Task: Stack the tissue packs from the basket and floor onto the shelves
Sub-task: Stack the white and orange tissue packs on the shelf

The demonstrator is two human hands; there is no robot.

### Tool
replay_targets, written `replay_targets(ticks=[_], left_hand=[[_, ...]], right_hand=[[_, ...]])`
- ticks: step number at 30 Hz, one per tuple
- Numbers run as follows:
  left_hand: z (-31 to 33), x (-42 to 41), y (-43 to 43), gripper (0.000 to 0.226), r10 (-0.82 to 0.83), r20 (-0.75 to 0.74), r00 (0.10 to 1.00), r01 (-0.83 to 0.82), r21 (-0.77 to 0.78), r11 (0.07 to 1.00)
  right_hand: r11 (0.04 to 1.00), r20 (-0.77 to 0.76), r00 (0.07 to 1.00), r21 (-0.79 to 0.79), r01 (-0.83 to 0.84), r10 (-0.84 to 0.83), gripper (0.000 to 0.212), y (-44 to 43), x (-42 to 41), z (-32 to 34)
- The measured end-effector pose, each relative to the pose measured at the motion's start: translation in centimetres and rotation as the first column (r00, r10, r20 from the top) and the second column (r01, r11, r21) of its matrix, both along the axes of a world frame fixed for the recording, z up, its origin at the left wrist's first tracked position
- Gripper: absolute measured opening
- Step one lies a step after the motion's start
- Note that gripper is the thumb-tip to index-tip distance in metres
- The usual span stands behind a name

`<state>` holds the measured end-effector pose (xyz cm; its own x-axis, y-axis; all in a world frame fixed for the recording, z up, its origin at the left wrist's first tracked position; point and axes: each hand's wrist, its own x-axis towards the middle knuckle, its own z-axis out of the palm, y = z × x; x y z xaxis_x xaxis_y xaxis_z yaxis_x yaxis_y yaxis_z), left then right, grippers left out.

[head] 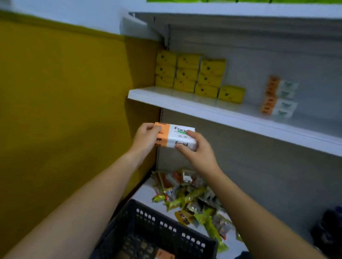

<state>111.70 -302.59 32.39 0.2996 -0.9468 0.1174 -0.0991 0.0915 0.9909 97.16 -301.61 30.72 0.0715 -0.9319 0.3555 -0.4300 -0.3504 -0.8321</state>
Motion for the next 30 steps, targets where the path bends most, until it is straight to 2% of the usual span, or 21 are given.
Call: replay_targets(ticks=[2, 5, 9, 11, 17, 21, 26, 30], left_hand=[[2.3, -1.4, -0.6, 0.028, -0.018, 0.013, 1.0, 0.019, -0.121, 0.992], [4.8, -4.3, -2.4, 0.029, -0.127, 0.091, 0.988, 0.145, -0.225, 0.964], [6.9, -9.1, -5.3, 0.053, -0.223, 0.297, 0.929, 0.302, -0.255, 0.918], [7.7, -12.0, -7.1, 0.057, -0.267, 0.337, 0.903, 0.361, -0.255, 0.897], [8.7, -20.7, -14.2, 0.061, -0.403, 0.258, 0.878, 0.467, -0.277, 0.84], [9.0, -25.4, -18.7, 0.055, -0.459, 0.241, 0.855, 0.514, -0.273, 0.814], [8.7, -30.3, -25.0, 0.043, -0.425, 0.255, 0.869, 0.487, -0.285, 0.826], [7.7, -32.8, -28.5, 0.042, -0.384, 0.331, 0.862, 0.466, -0.221, 0.857]], right_hand=[[0.996, 0.012, 0.999, -0.081, 0.042, -0.041, 0.05, -0.1, -1.5, 2.4], [0.984, 0.033, 0.994, -0.144, 0.107, -0.103, 0.045, -0.6, -4.6, 5.6], [0.956, 0.034, 0.976, -0.192, 0.22, -0.217, 0.045, -2.4, -9.9, 8.2], [0.943, 0.045, 0.964, -0.2, 0.267, -0.264, 0.045, -3.8, -12.6, 8.9], [0.894, 0.101, 0.912, -0.179, 0.411, -0.398, 0.042, -10.1, -20.3, 10.1], [0.872, 0.123, 0.886, -0.162, 0.462, -0.447, 0.042, -15.1, -24.7, 10.6], [0.829, 0.221, 0.841, -0.171, 0.532, -0.494, 0.038, -20.8, -29.1, 10.1], [0.796, 0.198, 0.809, -0.16, 0.583, -0.553, 0.037, -24.3, -31.4, 8.4]])
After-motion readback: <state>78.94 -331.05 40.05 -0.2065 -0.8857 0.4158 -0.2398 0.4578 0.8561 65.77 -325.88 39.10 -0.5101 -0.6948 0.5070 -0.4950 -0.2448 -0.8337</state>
